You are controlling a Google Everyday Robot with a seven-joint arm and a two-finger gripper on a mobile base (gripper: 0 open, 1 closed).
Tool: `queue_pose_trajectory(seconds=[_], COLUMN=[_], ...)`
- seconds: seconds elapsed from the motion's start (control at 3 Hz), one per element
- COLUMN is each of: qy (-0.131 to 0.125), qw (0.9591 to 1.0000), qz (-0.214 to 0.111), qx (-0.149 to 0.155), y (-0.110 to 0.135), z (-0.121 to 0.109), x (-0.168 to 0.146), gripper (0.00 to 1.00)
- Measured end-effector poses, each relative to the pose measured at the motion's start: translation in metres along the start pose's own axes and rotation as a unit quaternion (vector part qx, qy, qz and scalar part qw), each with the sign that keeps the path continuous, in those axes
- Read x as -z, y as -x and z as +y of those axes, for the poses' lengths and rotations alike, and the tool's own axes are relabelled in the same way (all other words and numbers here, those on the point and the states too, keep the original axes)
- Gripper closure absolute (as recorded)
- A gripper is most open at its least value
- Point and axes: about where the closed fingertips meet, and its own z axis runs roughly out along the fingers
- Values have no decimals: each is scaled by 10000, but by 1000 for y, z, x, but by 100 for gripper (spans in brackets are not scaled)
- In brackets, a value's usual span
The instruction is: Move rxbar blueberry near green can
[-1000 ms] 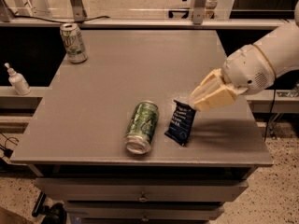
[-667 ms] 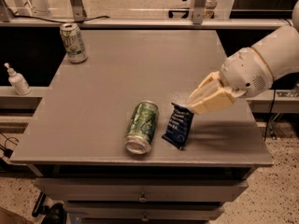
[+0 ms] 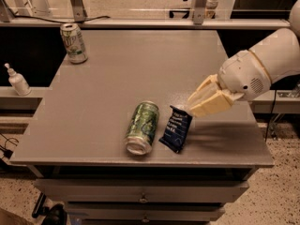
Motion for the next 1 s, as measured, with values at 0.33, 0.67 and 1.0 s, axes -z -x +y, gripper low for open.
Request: queue_pose_trajectory(seconds=[0.33,0.67,1.0], qy=[19,35,36], qw=[10000,10000,10000], qz=[11,16,22], qx=[-31,-53,-68], y=[-1,-1,-2], z=[0,1,0], x=[-2,-3,-3], gripper=[35,11,0])
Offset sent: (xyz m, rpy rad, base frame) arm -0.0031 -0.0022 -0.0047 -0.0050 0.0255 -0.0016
